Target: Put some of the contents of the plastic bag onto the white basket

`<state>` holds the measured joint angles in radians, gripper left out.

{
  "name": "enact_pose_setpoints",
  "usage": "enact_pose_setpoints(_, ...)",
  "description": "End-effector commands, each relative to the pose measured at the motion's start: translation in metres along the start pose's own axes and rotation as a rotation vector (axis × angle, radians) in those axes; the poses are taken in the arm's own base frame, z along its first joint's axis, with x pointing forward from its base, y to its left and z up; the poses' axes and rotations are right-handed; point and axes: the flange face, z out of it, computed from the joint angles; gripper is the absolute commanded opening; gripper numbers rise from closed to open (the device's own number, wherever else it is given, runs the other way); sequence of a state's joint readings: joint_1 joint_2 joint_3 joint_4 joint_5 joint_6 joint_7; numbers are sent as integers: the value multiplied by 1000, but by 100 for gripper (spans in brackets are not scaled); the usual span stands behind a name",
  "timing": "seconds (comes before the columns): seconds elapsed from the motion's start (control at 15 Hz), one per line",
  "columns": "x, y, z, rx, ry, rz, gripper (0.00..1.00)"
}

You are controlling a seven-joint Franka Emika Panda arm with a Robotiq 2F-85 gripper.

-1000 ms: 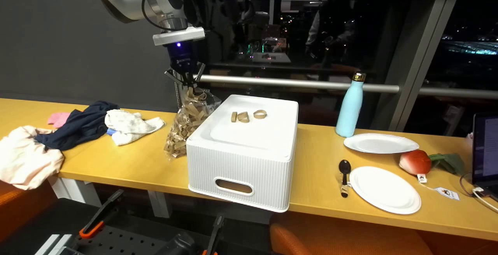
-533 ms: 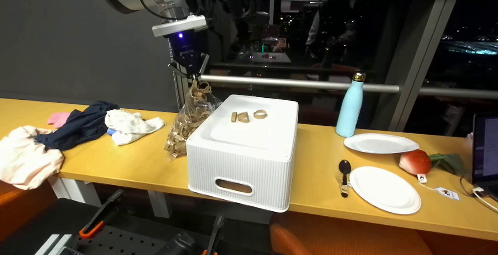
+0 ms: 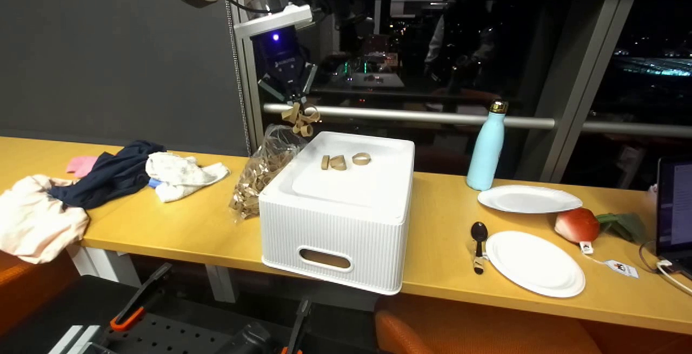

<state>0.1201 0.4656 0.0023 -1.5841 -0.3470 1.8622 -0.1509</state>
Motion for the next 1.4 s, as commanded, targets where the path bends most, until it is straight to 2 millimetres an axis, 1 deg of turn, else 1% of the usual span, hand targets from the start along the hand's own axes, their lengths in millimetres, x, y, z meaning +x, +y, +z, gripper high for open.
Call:
enact_pose_setpoints(0.0, -11, 30, 0, -10, 12, 66, 1)
enact_pose_setpoints(0.07, -10, 39, 6, -8, 15, 77, 1)
enact_pose_setpoints(0.2, -8, 48, 16, 1, 20, 96, 1)
enact_pose_setpoints(0.4, -5, 51, 28, 9, 27, 112, 1)
enact_pose_setpoints(0.47, -3, 51, 33, 12, 26, 118, 15)
enact_pose_setpoints(0.53, -2, 50, 36, 16, 27, 122, 31)
enact_pose_setpoints(0.73, 0, 48, 46, 25, 29, 139, 51)
enact_pose_setpoints(0.87, -2, 49, 50, 33, 33, 152, 66)
enact_pose_setpoints(1.13, -13, 51, 46, 45, 45, 181, 96)
enact_pose_setpoints(1.2, -15, 52, 45, 46, 45, 193, 99)
enact_pose_setpoints(1.33, -18, 53, 45, 50, 47, 213, 100)
